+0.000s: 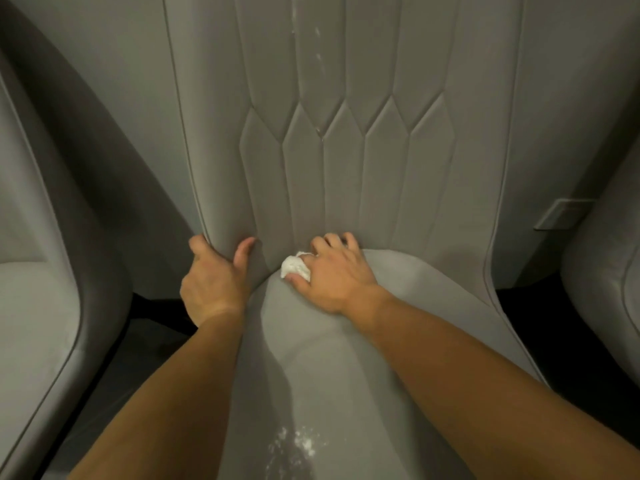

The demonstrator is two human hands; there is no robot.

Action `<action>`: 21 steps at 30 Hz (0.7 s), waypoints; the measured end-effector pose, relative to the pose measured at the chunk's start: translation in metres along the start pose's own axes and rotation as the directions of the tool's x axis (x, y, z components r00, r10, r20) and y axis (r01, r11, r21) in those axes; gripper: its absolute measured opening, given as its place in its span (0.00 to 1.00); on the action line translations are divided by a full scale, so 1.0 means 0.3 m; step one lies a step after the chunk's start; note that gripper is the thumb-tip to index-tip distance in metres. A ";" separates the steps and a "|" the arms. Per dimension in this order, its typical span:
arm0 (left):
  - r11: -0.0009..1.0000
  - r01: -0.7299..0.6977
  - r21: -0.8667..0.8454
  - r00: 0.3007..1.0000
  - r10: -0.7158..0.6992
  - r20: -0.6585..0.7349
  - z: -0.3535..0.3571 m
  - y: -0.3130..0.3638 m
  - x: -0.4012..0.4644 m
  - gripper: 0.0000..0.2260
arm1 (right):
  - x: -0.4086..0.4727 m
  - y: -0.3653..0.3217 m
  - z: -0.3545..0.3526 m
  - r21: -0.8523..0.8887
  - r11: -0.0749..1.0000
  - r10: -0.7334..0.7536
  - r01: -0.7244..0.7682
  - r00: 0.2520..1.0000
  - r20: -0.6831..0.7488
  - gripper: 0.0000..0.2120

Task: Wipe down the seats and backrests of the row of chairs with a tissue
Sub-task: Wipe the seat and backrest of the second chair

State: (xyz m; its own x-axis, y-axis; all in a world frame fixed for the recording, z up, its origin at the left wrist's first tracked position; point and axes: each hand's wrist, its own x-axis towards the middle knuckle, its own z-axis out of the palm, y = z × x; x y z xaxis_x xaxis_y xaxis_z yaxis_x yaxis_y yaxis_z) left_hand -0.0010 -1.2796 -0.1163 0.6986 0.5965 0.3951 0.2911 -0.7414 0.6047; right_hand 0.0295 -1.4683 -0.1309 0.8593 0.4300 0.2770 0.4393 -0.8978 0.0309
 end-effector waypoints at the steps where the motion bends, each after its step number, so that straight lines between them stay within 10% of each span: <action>1: 1.000 0.008 0.002 1.000 -0.008 0.001 0.002 -0.003 0.002 0.32 | 0.006 0.023 -0.007 -0.023 1.000 0.007 -0.006 1.000 0.021 0.32; 21: 0.999 -0.028 -0.027 1.000 0.028 -0.013 0.006 -0.007 -0.005 0.29 | -0.219 0.236 -0.001 -0.043 0.895 0.443 -0.444 0.896 -0.034 0.34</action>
State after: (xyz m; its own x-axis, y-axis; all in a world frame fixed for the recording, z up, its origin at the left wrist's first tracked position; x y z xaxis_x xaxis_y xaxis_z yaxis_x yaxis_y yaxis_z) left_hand -0.0014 -1.2796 -0.1194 0.6979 0.5798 0.4205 0.2539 -0.7493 0.6116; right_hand 0.0041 -1.5600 -0.1467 0.9555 -0.0157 0.2946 0.0002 -0.9986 -0.0538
